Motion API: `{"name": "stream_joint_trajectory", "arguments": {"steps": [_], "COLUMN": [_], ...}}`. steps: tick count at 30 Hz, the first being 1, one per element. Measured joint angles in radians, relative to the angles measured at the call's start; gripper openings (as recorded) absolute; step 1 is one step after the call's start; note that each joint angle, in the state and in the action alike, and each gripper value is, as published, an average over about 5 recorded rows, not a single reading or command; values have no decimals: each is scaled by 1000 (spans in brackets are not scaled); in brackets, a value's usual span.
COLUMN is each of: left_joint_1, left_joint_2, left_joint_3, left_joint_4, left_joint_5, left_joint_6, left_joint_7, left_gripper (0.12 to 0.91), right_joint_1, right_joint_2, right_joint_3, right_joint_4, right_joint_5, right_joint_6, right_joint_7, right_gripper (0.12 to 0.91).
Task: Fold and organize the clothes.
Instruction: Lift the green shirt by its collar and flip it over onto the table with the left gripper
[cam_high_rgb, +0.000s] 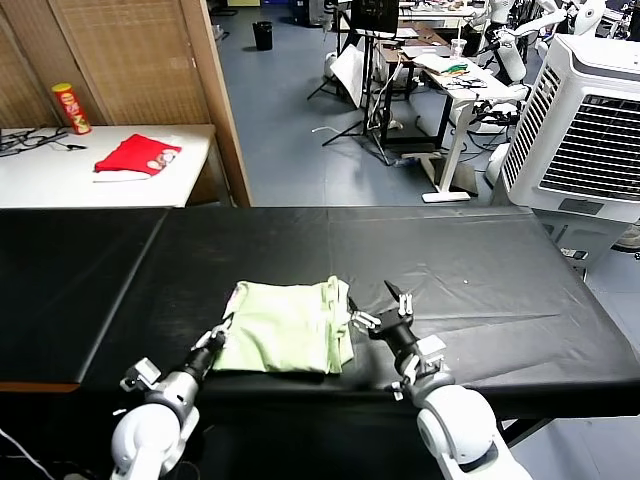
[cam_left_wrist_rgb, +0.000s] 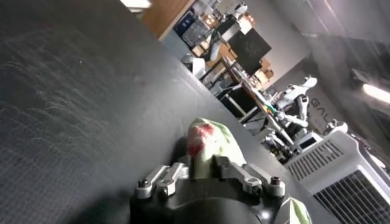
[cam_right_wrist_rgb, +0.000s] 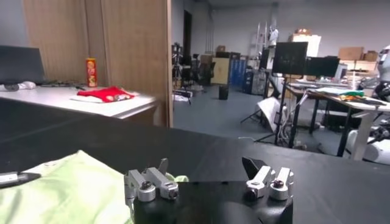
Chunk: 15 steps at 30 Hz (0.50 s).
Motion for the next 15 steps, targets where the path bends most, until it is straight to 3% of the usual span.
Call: {"name": "stream_joint_trajectory", "arguments": {"steps": [8, 15], "left_joint_1": [-9, 11], "left_joint_2": [50, 182], "left_joint_3": [-48, -122], "left_joint_4": [-58, -122], "left_joint_5": [269, 512], "left_joint_6": [17, 29], "left_joint_7": [-40, -42], "left_gripper": [136, 136], "right_joint_1": [-26, -42], "right_joint_2": [12, 14], "right_joint_3": [23, 31], "right_joint_4": [6, 7], "right_joint_5": [-20, -26], "right_joint_6": [9, 14], "right_joint_7": [1, 2], "right_gripper": [798, 798]}}
